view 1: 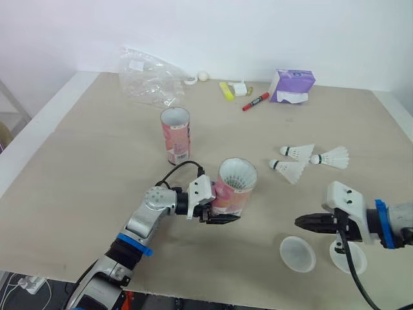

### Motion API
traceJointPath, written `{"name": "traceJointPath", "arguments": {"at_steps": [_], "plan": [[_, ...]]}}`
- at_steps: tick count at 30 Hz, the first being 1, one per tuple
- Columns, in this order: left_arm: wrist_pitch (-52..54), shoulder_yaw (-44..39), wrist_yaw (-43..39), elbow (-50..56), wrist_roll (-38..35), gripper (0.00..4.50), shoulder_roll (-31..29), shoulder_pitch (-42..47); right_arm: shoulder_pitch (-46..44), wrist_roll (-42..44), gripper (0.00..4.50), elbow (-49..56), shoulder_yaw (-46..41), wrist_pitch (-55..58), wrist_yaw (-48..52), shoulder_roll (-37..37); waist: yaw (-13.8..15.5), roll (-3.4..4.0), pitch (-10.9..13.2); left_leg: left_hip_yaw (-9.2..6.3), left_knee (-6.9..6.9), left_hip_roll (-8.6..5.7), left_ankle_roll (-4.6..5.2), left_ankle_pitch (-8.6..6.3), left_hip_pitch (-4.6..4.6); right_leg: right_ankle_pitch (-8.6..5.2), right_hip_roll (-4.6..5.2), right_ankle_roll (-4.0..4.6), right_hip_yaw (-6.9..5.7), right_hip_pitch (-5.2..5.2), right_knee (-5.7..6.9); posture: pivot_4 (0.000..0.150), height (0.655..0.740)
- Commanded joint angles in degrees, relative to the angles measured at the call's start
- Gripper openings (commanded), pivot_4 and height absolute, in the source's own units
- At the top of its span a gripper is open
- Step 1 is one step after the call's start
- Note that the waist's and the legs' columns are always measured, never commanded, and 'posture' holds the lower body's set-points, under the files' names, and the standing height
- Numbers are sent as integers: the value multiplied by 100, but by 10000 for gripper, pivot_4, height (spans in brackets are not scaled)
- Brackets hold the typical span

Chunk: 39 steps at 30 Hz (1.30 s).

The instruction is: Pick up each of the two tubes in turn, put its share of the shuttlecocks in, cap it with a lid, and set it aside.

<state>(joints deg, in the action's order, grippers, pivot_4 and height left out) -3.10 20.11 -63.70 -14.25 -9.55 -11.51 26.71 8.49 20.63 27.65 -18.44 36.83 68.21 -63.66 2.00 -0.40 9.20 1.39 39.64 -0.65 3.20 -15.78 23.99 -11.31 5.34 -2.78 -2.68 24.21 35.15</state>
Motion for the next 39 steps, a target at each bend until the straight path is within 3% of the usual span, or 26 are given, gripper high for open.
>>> {"name": "traceJointPath", "arguments": {"at_steps": [1, 3, 6, 9, 23, 27, 32, 39], "plan": [[-799, 3, -8, -458, 105, 30163, 122, 11, 97, -265, 7211, -133, 50, -267, 39, -280, 0, 3, -1, 0, 3, 1, 1, 1, 0, 1, -1, 1, 0, -1, 0, 1500, 7400], [-961, -8, -24, -698, 99, 30163, 183, 25, 135, -332, 14619, -173, 101, -333, 74, -362, -1, 2, -1, 1, 9, 2, 6, 4, -2, 0, -2, 2, 1, -4, 0, 1500, 7400], [-1094, 2, -61, -881, 114, 30163, 226, 58, 134, -310, 31123, -182, 157, -360, 130, -435, -1, 3, -1, 1, 20, 3, 7, 7, -4, 7, -3, 4, 1, -12, 0, 1500, 7400], [-1082, 29, -52, -883, 123, 30163, 255, 65, 120, -317, 44235, -155, 213, -400, 140, -469, -1, 3, -2, 1, 23, 2, 6, 7, -6, 15, -3, 1, 4, -15, 0, 1500, 7400], [-1130, 87, -28, -932, 269, 30163, 244, 164, 132, -245, 44733, 721, 658, 496, -539, -329, 1, 4, -2, 1, 36, 1, 6, 7, -7, 33, -5, -23, 10, -22, 0, 1500, 7400], [-1122, 91, -30, -959, 275, 30163, 245, 180, 50, -245, 26567, 889, 834, 825, -785, -347, 2, 4, -3, 1, 45, 0, 6, 7, -7, 34, -4, -23, 13, -26, 0, 1500, 7400], [-1113, 99, -25, -1040, 284, 30163, 270, 209, -34, -250, 592, 985, 980, 982, -916, -389, 2, 4, -3, 2, 54, 0, 7, 8, -7, 35, -5, -20, 14, -29, 0, 1500, 7400], [-1063, 96, -13, -1074, 295, 30163, 287, 216, -243, -246, 185, 1016, 985, 450, -879, -313, 1, 4, -3, 2, 57, 0, 8, 9, -7, 38, -6, -24, 15, -32, 0, 1500, 7400]]}}
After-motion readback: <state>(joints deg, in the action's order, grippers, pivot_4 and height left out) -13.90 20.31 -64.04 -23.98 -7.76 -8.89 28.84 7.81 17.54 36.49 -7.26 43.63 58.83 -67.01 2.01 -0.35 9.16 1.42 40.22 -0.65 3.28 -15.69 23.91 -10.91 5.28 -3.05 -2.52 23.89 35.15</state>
